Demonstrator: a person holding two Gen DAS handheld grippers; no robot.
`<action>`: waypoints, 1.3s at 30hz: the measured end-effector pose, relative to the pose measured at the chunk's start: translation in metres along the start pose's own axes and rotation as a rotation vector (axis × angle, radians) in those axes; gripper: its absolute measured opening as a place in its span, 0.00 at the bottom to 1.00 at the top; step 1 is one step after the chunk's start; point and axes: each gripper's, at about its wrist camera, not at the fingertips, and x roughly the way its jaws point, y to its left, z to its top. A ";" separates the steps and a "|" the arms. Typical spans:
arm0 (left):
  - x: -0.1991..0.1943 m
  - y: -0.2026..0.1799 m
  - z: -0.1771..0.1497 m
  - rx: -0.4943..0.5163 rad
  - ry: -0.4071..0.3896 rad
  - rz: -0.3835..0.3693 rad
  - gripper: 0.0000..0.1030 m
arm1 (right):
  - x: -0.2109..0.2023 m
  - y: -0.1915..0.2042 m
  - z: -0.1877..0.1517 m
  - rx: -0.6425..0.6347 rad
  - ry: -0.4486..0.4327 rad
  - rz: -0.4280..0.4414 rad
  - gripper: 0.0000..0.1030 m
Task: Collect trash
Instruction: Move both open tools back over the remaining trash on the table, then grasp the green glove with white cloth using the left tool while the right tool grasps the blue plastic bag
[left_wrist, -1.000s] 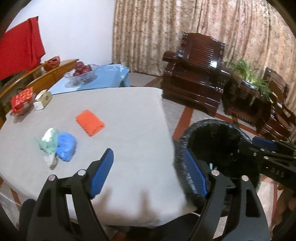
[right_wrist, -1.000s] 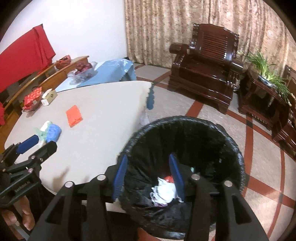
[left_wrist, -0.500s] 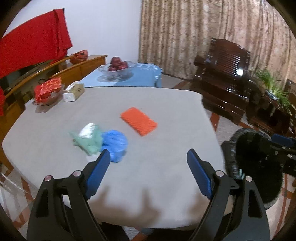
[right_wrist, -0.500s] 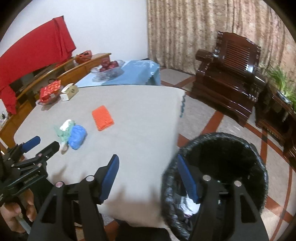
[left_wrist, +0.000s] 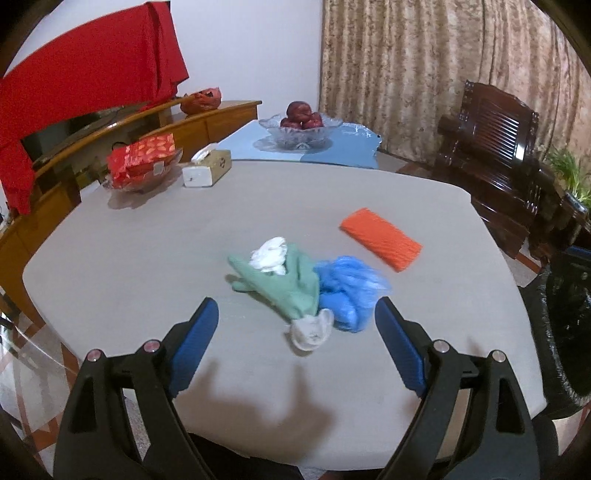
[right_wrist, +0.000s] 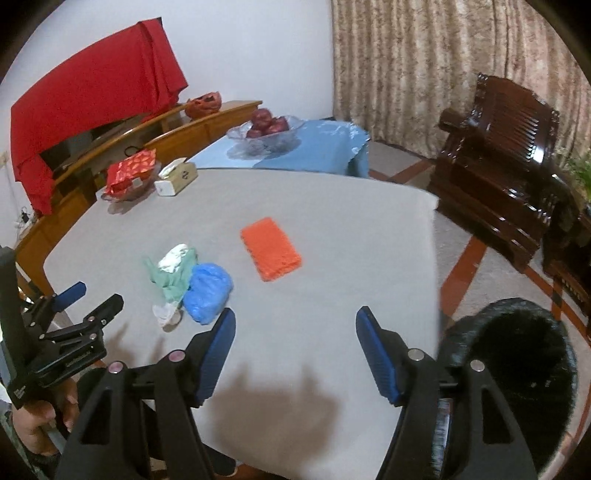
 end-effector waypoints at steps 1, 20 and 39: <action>0.003 0.002 0.000 0.004 0.003 -0.002 0.82 | 0.007 0.006 0.001 -0.001 0.006 0.006 0.65; 0.105 -0.002 -0.022 0.041 0.159 -0.039 0.68 | 0.084 0.035 0.011 -0.005 0.065 0.009 0.65; 0.093 0.025 -0.016 0.036 0.114 -0.127 0.05 | 0.104 0.072 0.018 -0.048 0.087 0.044 0.65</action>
